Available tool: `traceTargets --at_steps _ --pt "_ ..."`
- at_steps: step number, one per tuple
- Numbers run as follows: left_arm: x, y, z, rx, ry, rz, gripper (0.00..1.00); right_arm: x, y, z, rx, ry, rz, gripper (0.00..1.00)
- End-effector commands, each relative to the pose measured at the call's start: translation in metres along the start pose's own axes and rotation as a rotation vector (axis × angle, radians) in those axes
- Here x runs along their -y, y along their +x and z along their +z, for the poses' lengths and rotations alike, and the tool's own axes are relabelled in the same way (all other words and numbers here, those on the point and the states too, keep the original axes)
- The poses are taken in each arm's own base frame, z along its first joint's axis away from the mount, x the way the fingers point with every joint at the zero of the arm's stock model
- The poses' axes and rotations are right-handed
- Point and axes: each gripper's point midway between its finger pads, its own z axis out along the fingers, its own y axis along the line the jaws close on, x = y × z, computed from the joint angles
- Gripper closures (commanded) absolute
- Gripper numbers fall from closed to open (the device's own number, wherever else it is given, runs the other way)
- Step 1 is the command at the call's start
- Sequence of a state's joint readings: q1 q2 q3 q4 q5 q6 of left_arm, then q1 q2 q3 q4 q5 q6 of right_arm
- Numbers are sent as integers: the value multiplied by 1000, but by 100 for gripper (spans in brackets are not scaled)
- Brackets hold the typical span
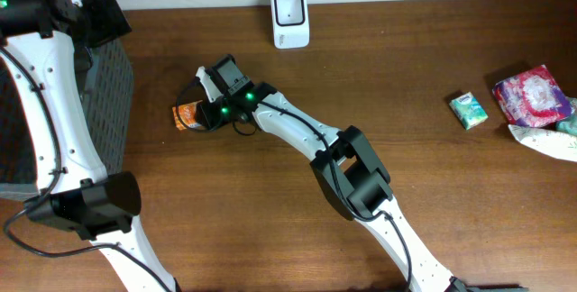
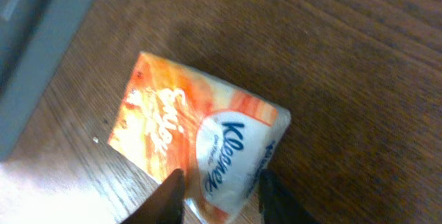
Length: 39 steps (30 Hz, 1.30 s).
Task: Scan the item barcode
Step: 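Reach the right gripper to the orange tissue pack and grasp it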
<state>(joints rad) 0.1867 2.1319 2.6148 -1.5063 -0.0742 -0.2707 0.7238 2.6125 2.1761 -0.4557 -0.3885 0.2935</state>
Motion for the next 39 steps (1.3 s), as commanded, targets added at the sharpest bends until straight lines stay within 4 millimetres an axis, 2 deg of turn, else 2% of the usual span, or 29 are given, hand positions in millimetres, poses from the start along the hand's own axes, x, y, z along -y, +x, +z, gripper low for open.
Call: traceTargets --at_steps 1,2,4,7,9,10,13,14,15,17,19,20,21,23,24,27,33,35,37,39 --pt "-2 -2 -4 8 7 -11 1 15 8 5 -26 38 25 93" --pt "-2 -2 -4 9 6 -11 1 19 3 -5 -25 46 37 96" --pt "-2 -2 -4 9 6 -11 1 34 -13 -38 -21 84 79 96" --pt "-2 -2 -4 9 6 -11 1 71 -20 -101 -58 195 180 96" --pt "-2 -2 -4 9 6 -11 1 94 -6 -146 -130 261 269 96" --pt "-2 -2 -4 9 6 -11 1 110 13 -177 -204 333 333 96" --pt "-2 -2 -4 9 6 -11 1 125 59 -211 -401 380 354 96" --pt "-2 -2 -4 8 7 -11 1 123 72 -218 -462 377 345 84" --pt "-2 -2 -4 9 6 -11 1 120 85 -225 -530 369 318 64" --pt "-2 -2 -3 8 6 -11 1 131 90 -233 -556 451 298 48" --pt "-2 -2 -4 8 7 -11 1 147 75 -232 -502 506 203 48" --pt "-2 -2 -4 9 6 -11 1 150 55 -222 -440 469 70 48" --pt "-2 -2 -4 9 6 -11 1 151 41 -215 -395 446 -15 53" --pt "-2 -2 -4 9 6 -11 1 155 16 -204 -299 432 -98 71" --pt "-2 -2 -4 9 6 -11 1 156 10 -199 -277 421 -123 74" --pt "-1 -2 -4 9 6 -11 1 143 23 -173 -300 261 -171 73" --pt "-2 -2 -4 9 6 -11 1 150 59 -158 -398 213 -208 72" --pt "-2 -2 -4 9 6 -11 1 155 70 -152 -420 213 -220 68" --pt "-2 -2 -4 9 6 -11 1 153 79 -155 -453 201 -199 68" --pt "-2 -2 -4 9 6 -11 1 145 100 -164 -540 184 -129 77"
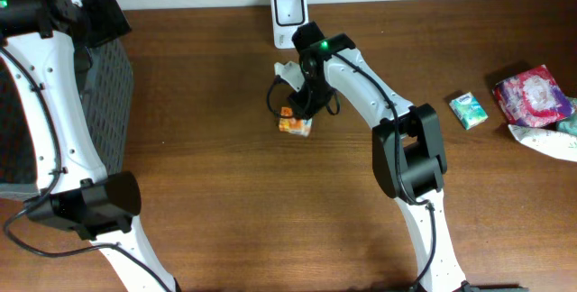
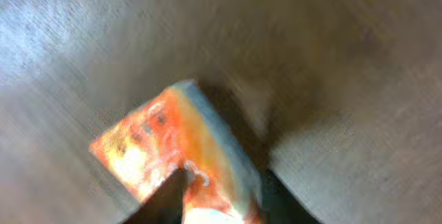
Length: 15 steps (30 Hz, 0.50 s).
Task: Scan the item barcode
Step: 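Reach the right gripper to the orange tissue pack and grasp it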
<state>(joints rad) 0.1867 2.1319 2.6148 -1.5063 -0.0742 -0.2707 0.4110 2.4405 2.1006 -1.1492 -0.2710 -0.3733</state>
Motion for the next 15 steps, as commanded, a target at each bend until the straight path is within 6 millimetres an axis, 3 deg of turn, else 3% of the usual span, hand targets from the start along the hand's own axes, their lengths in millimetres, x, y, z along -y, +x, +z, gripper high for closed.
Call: traceTargets --at_steps 1,3,5,6,7,10,11,12,15 --pt "-2 -2 -4 9 6 -11 1 -15 29 -3 -123 -59 103 80" --pt "-1 -2 -4 9 6 -11 1 -25 38 -25 -174 -67 208 73" --pt "-2 -2 -4 9 6 -11 1 -30 33 -48 -165 -61 222 51" --pt "-2 -2 -4 9 6 -11 1 -23 24 -54 -124 -42 216 30" --pt "-2 -2 -4 9 6 -11 1 -18 19 -54 -97 -35 216 25" --pt "-2 -2 -4 9 6 -11 1 1 21 -55 -77 -23 351 26" --pt "-2 -2 -4 9 6 -11 1 3 22 -54 -78 -30 413 44" --pt "-2 -2 -4 8 7 -11 1 -3 25 -48 -91 -67 430 54" --pt "-2 -2 -4 9 6 -11 1 -10 24 -26 -81 -123 427 54"
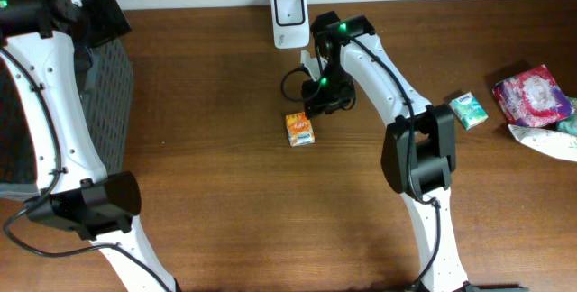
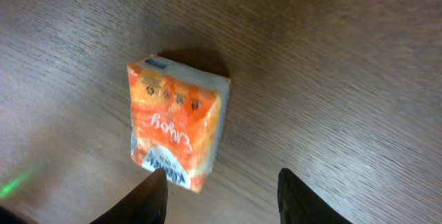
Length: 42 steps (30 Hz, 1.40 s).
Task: Scan the item barcode
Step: 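Reach the right gripper to the orange tissue pack and grasp it, then lift the orange tissue pack and hold it under the scanner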
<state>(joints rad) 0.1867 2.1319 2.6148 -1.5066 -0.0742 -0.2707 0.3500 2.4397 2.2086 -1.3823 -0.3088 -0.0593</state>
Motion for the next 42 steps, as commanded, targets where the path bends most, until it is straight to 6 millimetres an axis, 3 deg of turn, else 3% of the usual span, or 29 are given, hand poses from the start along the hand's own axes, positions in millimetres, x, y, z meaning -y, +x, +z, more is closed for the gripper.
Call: traceTargets --at_steps 1,7,9,10,11,14,16,18,22,25,28,42 --pt "-2 -2 -4 9 6 -11 1 -17 1 15 0 -102 16 54" --pt "-2 -2 -4 9 6 -11 1 -10 9 59 -10 -137 61 54" --pt "-2 -2 -4 9 6 -11 1 -12 11 63 -15 -140 59 86" --pt "-2 -2 -3 9 6 -11 1 -12 10 62 -15 -140 82 96" --pt "-2 -2 -4 9 6 -11 1 -12 8 57 -11 -148 117 96" --pt "-2 -2 -4 9 6 -11 1 -14 -6 24 39 -210 124 96" --pt "-1 -2 -4 9 7 -10 1 -25 -28 -28 161 -363 -1 96" --pt "-1 -2 -4 9 7 -10 1 -20 -43 -72 271 -468 -17 96" --pt "-1 -2 -4 9 8 -10 1 -27 -49 -141 495 -814 -197 96" --pt "-1 -2 -4 9 7 -10 1 -19 -54 -171 616 -916 -265 96" --pt "-1 -2 -4 9 7 -10 1 -28 -58 -199 725 -1025 -395 96" --pt "-1 -2 -4 9 7 -10 1 -29 -57 -204 728 -1054 -398 96"
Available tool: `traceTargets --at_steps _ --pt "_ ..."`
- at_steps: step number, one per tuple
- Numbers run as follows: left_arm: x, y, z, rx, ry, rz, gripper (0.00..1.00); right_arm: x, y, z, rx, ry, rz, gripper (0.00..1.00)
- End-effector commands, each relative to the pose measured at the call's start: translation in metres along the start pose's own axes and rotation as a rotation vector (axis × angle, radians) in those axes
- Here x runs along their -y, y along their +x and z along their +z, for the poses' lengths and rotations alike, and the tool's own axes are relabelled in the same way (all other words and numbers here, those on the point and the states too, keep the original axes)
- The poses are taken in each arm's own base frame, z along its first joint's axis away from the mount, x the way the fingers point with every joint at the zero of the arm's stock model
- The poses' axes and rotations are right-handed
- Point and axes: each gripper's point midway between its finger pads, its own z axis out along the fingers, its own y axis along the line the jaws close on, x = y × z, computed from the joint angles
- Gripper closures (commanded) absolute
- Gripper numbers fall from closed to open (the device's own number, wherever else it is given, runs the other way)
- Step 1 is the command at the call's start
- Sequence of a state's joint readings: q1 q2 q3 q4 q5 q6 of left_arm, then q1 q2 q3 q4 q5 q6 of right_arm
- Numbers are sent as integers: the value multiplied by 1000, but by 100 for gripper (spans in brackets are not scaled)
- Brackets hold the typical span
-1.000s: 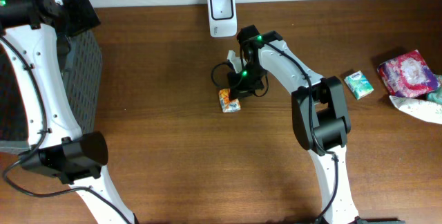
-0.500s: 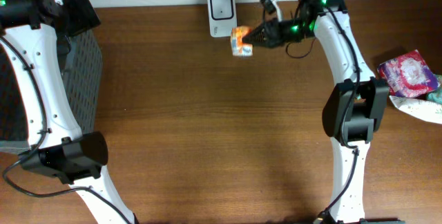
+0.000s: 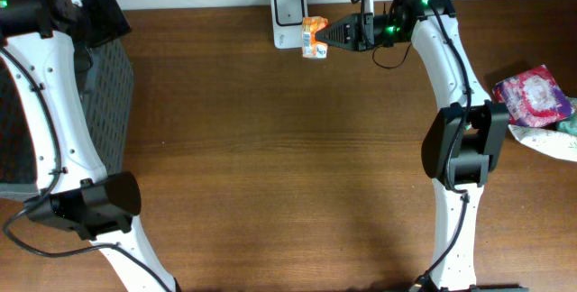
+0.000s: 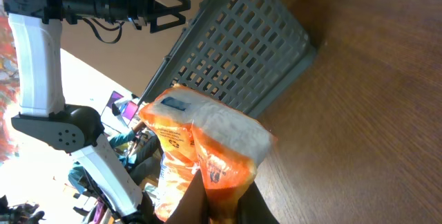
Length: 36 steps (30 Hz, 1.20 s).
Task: Scan the item barcode
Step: 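Lift the orange tissue pack and hold it under the scanner, then carry the orange tissue pack to the right edge and release it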
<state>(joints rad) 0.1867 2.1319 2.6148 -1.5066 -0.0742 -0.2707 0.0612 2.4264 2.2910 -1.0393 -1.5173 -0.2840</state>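
My right gripper is shut on an orange Kleenex tissue pack and holds it sideways, off the table, just right of the white scanner at the table's back edge. In the right wrist view the pack is pinched at its lower end between my gripper's dark fingers, a small blue-grey label on its upper face. My left gripper hangs far off over the grey basket, its fingers apart and holding nothing.
A grey slatted basket stands at the table's left end. At the right end lie a small green pack, a pink and red pack and a pale packet. The brown tabletop spans between them.
The pack lay on the table below the scanner with my right gripper open above it. Now that gripper is shut on it, holding it raised beside the scanner. The left arm is unchanged.
First my right gripper was at the pack near the basket on the left. Then it held the pack near the middle, below the scanner. Then the pack lay there, the gripper open over it. Now it is gripped again and held up at the scanner.
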Motion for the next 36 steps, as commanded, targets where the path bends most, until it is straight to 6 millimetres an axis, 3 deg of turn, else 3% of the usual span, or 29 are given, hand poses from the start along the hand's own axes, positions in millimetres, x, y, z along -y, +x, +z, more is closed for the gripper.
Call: traceTargets --at_steps 1,2,4,5,7,8,10,14,17,20,22,26,28,29,30,32,34,36 --pt "-1 -2 -4 9 7 -10 1 -10 -7 -2 9 -19 -19 96" --pt "-1 -2 -4 9 7 -10 1 -3 -5 -2 -2 21 6 96" --pt "-1 -2 -3 8 7 -10 1 36 7 -3 -55 257 142 96" --pt "-1 -2 -3 8 7 -10 1 76 21 -10 -95 528 248 96" --pt "-1 -2 -4 9 7 -10 1 117 34 -24 -143 867 256 96" --pt "-1 -2 -4 9 7 -10 1 131 29 -31 -149 1001 197 96" --pt "-1 -2 -4 9 8 -10 1 154 -9 -52 -102 1329 -42 96" --pt "-1 -2 -4 9 7 -10 1 149 -89 -18 -109 1451 -671 96" --pt "-1 -2 -4 9 7 -10 1 167 -98 -3 -235 1467 -948 96" --pt "-1 -2 -4 9 7 -10 1 184 -89 4 -297 1433 -1012 96" --pt "-1 -2 -4 9 7 -10 1 186 -85 15 -299 1400 -1022 96" --pt "-1 -2 -4 9 7 -10 1 179 -91 28 -251 1391 -1040 96" --pt "-1 -2 -4 9 8 -10 1 156 -116 22 -25 1396 -911 96" --pt "-1 -2 -3 8 7 -10 1 145 -128 15 62 1395 -865 96" --pt "-1 -2 -4 9 7 -10 1 123 -148 -4 179 1401 -802 96" --pt "-1 -2 -4 9 7 -10 1 99 -167 -53 302 1432 -689 96" --pt "-1 -2 -4 9 8 -10 1 97 -160 -122 397 1484 -452 96" --pt "-1 -2 -4 9 7 -10 1 113 -127 -191 429 1555 -182 96"
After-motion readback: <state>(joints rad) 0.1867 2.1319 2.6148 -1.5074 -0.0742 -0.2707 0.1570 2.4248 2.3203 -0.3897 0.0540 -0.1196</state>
